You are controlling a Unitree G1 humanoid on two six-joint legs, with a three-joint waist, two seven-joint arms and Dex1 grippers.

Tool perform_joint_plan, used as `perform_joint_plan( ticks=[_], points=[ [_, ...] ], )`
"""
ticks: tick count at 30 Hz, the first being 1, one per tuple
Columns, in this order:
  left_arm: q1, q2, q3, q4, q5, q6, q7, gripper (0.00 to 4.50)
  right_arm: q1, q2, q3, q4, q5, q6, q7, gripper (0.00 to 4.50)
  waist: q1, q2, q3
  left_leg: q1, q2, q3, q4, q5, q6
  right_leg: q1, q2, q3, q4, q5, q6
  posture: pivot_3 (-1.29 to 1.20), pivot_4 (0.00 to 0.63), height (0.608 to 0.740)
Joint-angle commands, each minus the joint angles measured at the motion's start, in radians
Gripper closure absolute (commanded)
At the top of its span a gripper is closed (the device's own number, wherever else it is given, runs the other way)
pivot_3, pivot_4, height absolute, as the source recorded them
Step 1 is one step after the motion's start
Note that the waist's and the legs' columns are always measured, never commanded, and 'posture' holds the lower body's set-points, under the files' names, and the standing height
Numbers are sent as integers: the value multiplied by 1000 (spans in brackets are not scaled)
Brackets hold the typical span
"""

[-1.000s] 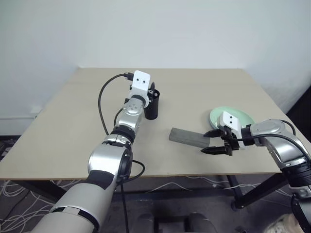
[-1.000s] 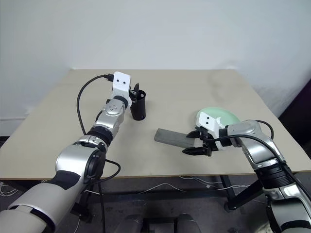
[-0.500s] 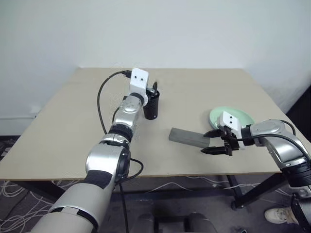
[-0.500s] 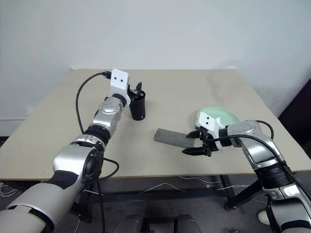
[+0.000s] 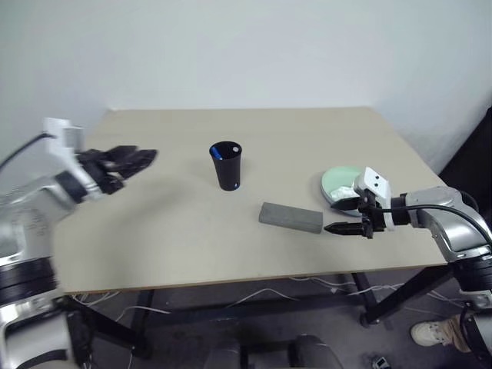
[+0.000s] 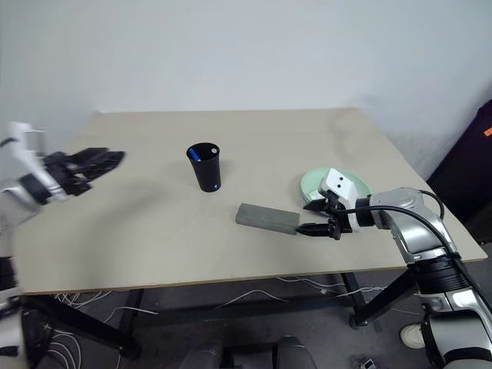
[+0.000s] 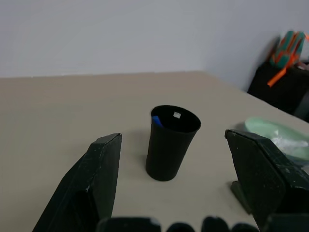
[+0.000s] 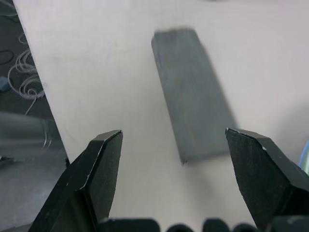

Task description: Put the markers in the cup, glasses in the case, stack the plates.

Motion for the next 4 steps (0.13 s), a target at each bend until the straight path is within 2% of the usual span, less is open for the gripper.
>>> perform_joint_plan(
  ticks=[1, 4],
  points=[
    [91, 16, 103, -114, -65, 54, 9, 888, -31, 23, -17, -6, 28, 12, -6, 802, 2, 0, 0, 3, -1, 0, 0, 0, 0, 1, -2, -1, 0, -1, -1, 0, 0, 740],
    [182, -16, 160, -172, -103, 77, 36, 888, -25, 43, -12, -7, 30, 17, -12, 802, 4, 0, 0, 6, -2, 1, -1, -1, -2, 4, -6, -2, 0, -1, -2, 0, 0, 740]
  ],
)
